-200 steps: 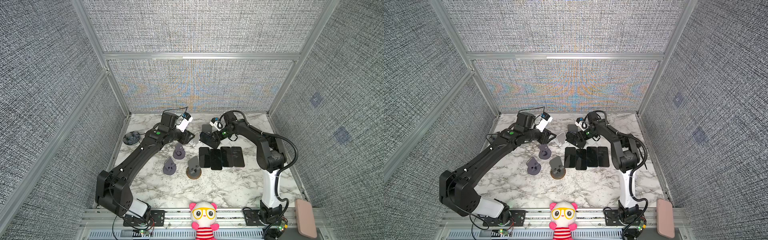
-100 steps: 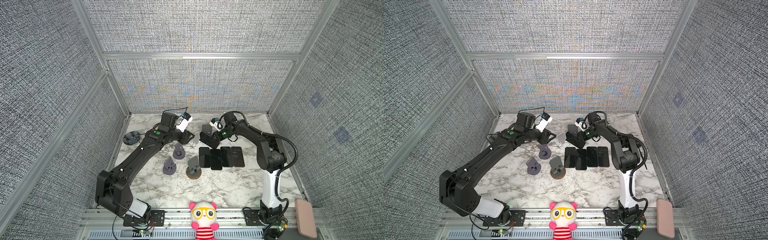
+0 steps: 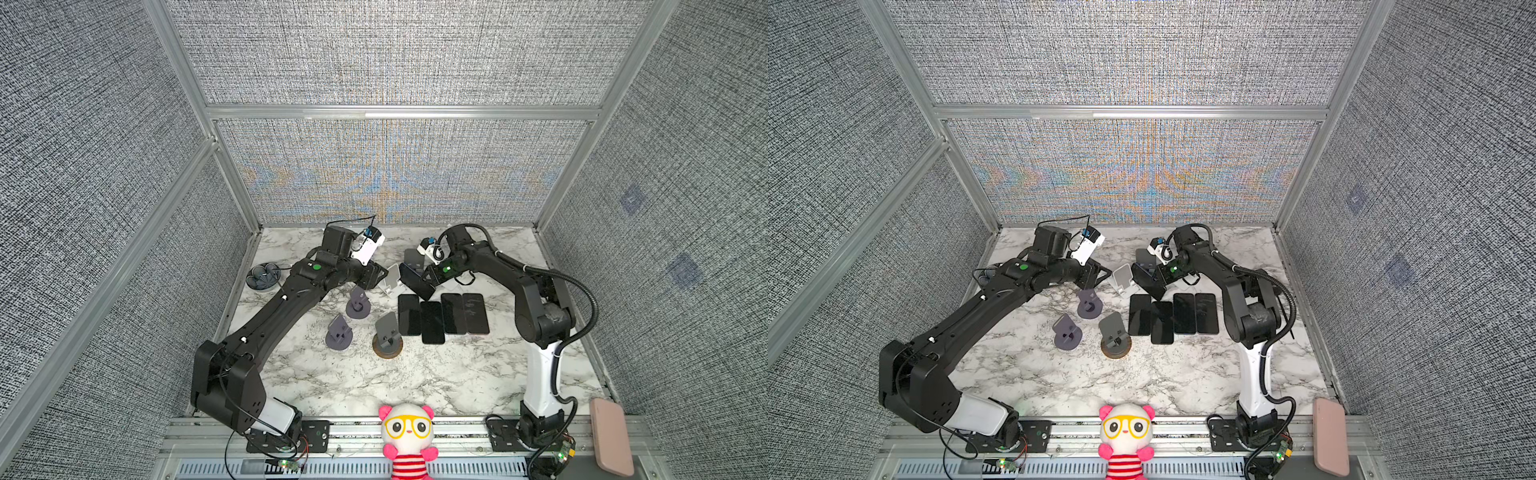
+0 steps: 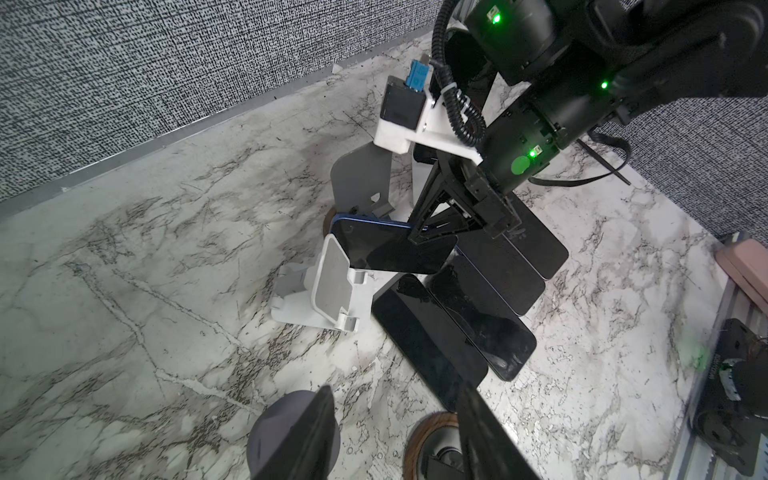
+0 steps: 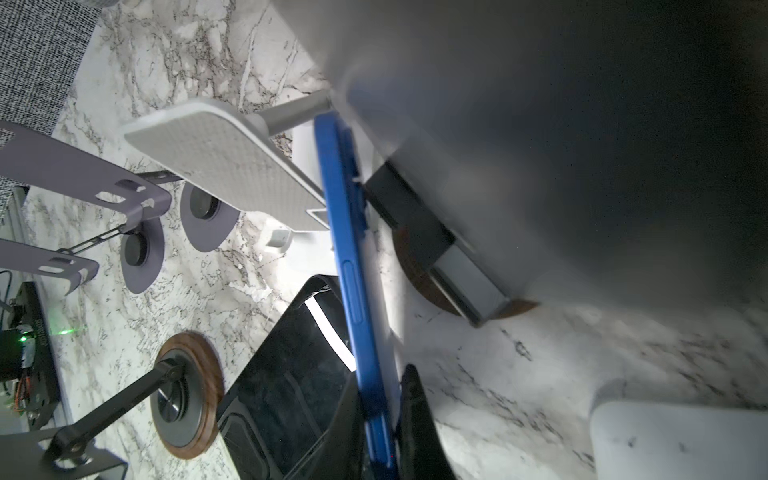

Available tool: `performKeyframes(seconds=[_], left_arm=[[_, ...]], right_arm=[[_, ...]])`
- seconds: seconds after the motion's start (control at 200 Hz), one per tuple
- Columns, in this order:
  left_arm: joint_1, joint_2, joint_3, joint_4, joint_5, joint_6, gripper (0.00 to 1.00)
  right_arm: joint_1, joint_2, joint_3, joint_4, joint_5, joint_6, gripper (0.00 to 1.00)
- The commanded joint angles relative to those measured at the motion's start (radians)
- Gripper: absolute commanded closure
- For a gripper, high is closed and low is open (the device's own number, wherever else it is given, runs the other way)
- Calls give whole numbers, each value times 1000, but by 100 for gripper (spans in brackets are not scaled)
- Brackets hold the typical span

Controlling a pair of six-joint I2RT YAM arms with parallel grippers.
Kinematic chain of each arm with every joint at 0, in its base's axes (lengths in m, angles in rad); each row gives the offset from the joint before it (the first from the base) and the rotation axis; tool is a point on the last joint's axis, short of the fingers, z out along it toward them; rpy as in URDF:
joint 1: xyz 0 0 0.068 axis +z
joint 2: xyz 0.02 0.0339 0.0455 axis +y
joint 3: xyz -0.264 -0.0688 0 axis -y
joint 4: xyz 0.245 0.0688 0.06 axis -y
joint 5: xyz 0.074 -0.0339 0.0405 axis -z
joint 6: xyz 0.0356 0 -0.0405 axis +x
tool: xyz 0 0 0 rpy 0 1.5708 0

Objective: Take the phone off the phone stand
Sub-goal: 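Carry the blue-edged phone down with the right gripper while the left gripper draws back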

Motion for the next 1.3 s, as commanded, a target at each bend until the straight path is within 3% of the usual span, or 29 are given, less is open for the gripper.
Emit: performKeyframes(seconds=[0.0,0.255,0.745,1.126,1.296], left_arm=[[2,-17,-7,31,-2,5,50],[2,-24,-3,23,-8,14,50],[2,-30,-9,34,-42,-32,51],[1,-22,11,-11,-45,-47,51],[2,-21,38,-33,-36,-60,51]], right_arm=[[6,2,-3,-51,53,20,90],[9,-11,-7,-47,68,58,100],[28,-189,-21,-55,73,125,100],[23,-567,-254,-224,154,189,100],[-57,-765,-375,-327,232,225,100]])
